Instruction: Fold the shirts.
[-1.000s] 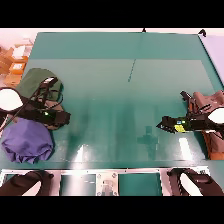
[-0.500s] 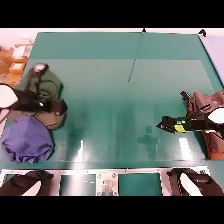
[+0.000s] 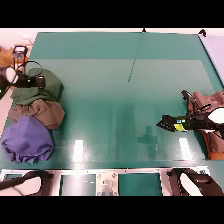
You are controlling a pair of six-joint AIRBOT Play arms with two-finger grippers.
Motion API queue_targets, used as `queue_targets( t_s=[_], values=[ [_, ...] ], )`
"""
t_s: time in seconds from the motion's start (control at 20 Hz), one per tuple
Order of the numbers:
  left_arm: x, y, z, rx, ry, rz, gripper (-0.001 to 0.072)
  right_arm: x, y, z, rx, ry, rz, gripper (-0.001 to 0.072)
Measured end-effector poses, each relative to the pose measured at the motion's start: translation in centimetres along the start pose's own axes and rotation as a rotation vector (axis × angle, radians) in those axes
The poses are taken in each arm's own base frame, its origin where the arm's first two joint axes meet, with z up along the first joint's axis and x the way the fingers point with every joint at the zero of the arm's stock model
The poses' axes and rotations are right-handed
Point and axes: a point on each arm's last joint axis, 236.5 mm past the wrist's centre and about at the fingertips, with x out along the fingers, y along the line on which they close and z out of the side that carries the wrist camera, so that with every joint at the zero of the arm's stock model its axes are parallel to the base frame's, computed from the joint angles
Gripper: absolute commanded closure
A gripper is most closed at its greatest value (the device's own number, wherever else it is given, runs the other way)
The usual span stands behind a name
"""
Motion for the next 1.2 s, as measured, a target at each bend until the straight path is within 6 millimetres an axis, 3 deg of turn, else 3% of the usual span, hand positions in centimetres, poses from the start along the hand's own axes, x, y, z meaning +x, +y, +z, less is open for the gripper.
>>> queue_targets(
  t_s=[0.15,0.3,0.35,0.4,0.65,0.8,0.9,1.0,1.1,1.2],
  values=[
    [6.1,0.8,-0.3,0.044,0.051,0.007,-0.0013,0.0,0.0,0.2,-0.001,-0.007,0.0,0.0626],
    [9.7,1.0,-1.5,0.075,0.099,0.004,-0.0013,0.0,0.0,0.3,0.0,-0.011,-0.001,0.0627],
    [10.5,1.0,-1.8,0.09,0.11,0.003,0.0287,0.0,0.0,0.3,0.0,-0.013,-0.001,0.0628],
    [11.1,1.0,-2.0,0.1,0.117,0.002,0.068,0.0,0.0,0.3,0.0,-0.013,-0.001,0.0628],
    [11.7,2.0,-4.0,0.191,0.229,0.021,0.0676,0.0,0.0,0.4,0.0,-0.015,-0.001,0.063],
    [9.5,2.3,-2.9,0.196,0.315,0.021,0.0676,0.0,0.0,0.4,0.0,-0.015,-0.001,0.0631],
    [6.1,1.3,3.1,0.172,0.202,0.014,0.0677,0.0,0.0,0.4,0.0,-0.015,0.0,0.0632],
    [1.5,-2.0,7.6,0.12,0.105,-0.069,0.0676,0.0,0.0,0.4,0.0,-0.016,0.0,0.0633],
    [-4.7,-6.8,12.5,0.087,-0.045,-0.193,0.0676,0.0,0.0,0.4,0.0,-0.016,0.0,0.064],
    [-10.7,-12.7,14.5,0.096,-0.13,-0.335,0.0676,0.0,0.0,0.4,-0.001,-0.018,-0.001,0.064]
  ],
)
